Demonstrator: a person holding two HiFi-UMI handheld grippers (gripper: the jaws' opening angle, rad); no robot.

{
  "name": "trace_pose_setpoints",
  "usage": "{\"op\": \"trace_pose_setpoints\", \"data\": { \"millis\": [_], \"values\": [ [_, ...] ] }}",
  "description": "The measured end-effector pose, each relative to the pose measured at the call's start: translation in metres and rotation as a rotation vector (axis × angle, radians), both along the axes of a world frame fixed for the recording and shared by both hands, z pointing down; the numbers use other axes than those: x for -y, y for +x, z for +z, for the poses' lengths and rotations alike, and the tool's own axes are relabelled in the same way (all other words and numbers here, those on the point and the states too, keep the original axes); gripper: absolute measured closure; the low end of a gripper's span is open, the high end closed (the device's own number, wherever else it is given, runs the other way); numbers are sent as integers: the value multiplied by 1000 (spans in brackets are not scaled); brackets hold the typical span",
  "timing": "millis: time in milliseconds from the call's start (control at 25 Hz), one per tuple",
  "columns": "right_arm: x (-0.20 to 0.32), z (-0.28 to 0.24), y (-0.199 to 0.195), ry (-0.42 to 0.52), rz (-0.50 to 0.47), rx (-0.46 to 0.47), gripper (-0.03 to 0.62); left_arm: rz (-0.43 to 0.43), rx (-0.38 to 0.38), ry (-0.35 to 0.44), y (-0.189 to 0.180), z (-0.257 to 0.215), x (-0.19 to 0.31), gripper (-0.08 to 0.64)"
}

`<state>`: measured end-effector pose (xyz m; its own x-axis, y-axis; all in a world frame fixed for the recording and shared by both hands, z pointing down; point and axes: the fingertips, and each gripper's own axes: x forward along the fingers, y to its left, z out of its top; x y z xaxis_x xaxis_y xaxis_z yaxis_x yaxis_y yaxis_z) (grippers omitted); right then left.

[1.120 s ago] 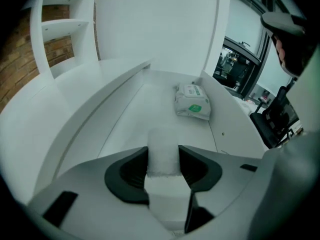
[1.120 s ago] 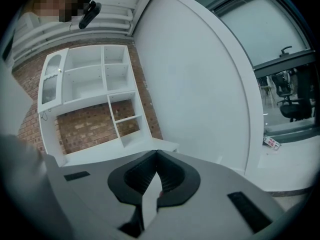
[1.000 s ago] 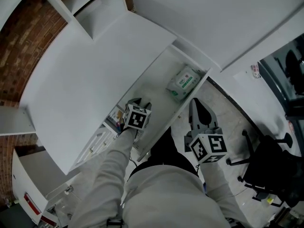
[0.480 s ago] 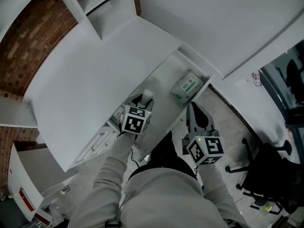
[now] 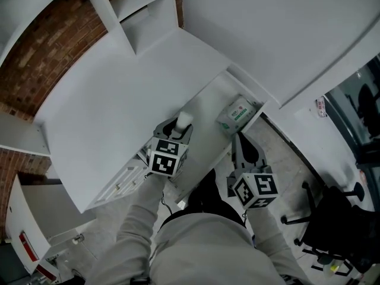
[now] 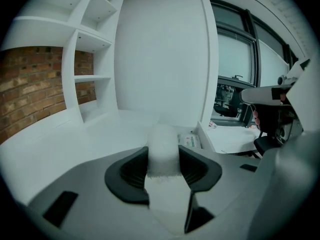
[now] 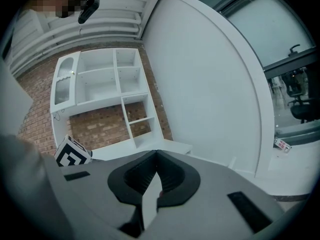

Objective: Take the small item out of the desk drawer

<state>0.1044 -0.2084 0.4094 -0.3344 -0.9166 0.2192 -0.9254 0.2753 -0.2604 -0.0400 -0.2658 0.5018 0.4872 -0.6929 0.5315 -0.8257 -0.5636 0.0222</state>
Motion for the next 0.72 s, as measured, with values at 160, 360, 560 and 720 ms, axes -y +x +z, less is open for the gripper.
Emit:
{"op": "trace_pose_setpoints", "data": {
  "millis": [160, 360, 560, 720],
  "values": [
    [-4, -1, -4, -1, -13, -1, 565, -24, -22, 33, -9, -19, -8, 370],
    [-6, -5, -6, 11, -29, 0, 565, -76, -63, 83, -21, -39, -15, 370],
    [-9, -9, -13, 24, -47, -5, 565, -119, -112, 119, -33, -55, -25, 371],
    [-13, -13, -18, 34, -61, -9, 565, -137, -134, 144, -39, -66, -33, 371]
  ]
}}
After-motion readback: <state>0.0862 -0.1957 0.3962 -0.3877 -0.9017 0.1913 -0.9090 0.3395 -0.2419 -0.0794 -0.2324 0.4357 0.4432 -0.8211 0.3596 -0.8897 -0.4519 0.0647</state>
